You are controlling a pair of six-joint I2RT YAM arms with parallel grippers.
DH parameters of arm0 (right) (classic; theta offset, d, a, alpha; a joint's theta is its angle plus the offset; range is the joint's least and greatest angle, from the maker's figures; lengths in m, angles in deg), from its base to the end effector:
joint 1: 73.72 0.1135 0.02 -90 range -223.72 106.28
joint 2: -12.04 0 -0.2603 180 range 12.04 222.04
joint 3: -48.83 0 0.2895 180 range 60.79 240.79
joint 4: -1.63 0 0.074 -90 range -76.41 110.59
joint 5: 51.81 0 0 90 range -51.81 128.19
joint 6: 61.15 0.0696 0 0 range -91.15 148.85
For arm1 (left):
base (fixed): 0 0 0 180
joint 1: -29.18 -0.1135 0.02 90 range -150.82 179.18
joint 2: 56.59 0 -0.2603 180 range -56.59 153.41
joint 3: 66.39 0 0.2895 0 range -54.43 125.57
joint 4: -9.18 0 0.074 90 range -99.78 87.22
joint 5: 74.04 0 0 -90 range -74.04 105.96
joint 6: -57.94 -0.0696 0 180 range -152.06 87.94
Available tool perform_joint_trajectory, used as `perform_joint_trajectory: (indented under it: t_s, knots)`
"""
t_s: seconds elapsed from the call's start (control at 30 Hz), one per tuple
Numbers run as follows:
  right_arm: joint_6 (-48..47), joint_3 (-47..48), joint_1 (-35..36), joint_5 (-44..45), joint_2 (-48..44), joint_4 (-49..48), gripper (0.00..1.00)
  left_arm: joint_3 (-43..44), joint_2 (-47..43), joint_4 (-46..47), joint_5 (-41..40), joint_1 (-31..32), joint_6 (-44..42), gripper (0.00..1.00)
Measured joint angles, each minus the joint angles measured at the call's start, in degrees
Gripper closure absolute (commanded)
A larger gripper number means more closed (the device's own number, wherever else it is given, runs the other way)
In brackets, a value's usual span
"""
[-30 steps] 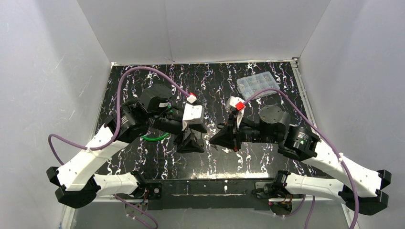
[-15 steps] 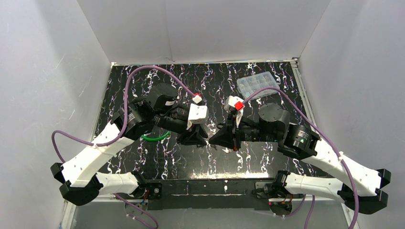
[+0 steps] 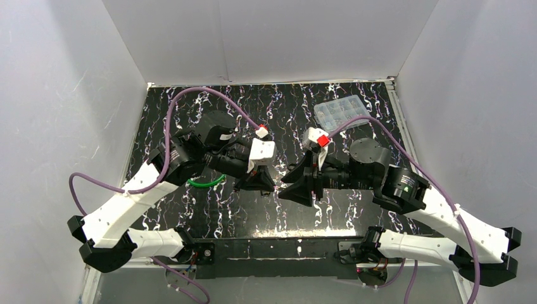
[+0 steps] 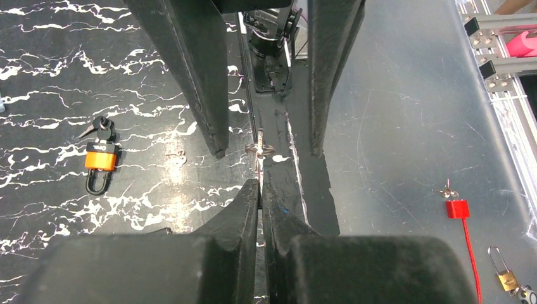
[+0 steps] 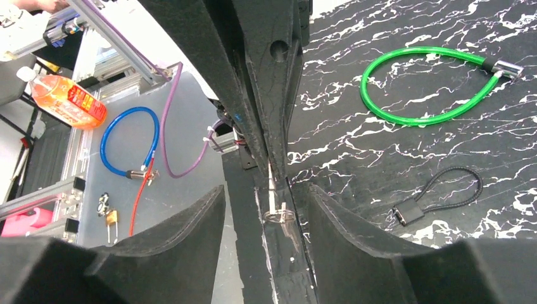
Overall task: Unlock with the key
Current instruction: Pick up the key from the center of the board.
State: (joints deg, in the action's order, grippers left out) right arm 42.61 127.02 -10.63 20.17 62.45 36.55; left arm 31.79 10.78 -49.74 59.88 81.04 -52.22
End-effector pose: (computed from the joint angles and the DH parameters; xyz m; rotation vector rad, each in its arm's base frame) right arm 0.0937 0.2321 0.4316 -1.0019 1.5647 1.2378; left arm 0.1337 -0.2484 0.4436 1.5980 1.3600 -1.1252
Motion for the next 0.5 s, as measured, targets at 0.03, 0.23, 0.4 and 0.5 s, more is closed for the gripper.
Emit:
perform_joint_trajectory:
  t_s: [0.03,0.23,0.4,0.5]
  knots:
    - [0.06,-0.02,0.0,0.0,-0.21,0.0,0.42,0.0,0.0,0.0,0.0,0.0,0.0,1.0]
    - [0.56,-1.47,0.0,0.07,-1.51,-0.74,0.43,0.11,0.0,-0.02,0.0,0.0,0.21,1.0]
    - [0.91,-2.34,0.0,0.09,-1.15,-1.07,0.53,0.5,0.02,0.02,0.0,0.0,0.74,1.0]
    - [1.07,-2.4,0.0,0.3,-0.66,-1.92,0.63,0.65,0.02,0.08,0.0,0.0,0.92,1.0]
